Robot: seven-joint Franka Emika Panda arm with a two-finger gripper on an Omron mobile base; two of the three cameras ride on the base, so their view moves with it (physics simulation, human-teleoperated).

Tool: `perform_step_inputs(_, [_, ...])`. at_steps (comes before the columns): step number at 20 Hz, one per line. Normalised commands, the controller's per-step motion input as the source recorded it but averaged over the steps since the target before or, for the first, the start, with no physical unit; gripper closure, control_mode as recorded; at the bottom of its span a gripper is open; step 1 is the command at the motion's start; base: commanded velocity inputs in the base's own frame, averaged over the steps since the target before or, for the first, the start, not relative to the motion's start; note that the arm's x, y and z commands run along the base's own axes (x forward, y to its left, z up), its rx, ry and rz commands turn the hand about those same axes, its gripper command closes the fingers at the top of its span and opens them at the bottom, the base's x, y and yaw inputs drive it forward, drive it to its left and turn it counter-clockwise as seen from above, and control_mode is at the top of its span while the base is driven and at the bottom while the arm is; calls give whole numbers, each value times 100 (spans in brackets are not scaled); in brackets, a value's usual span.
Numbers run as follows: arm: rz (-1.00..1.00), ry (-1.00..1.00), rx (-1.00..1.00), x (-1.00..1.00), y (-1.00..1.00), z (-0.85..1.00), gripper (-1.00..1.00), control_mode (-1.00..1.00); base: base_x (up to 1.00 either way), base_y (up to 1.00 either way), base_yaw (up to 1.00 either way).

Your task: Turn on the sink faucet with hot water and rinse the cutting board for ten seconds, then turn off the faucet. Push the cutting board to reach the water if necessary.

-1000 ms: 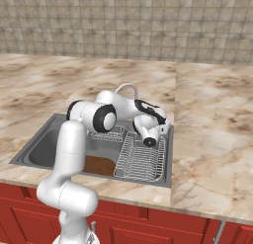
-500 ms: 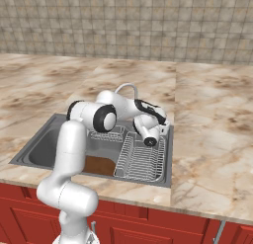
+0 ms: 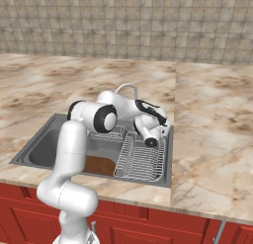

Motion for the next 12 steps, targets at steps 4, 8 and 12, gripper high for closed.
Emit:
perform_step_inputs(4, [0, 0, 3, -23, -68, 0, -100, -100, 0, 0, 0])
perform_step_inputs(8, [0, 0, 3, -23, -69, 0, -100, -100, 0, 0, 0])
perform_step_inputs(12, [0, 0, 3, -22, -60, 0, -100, -100, 0, 0, 0])
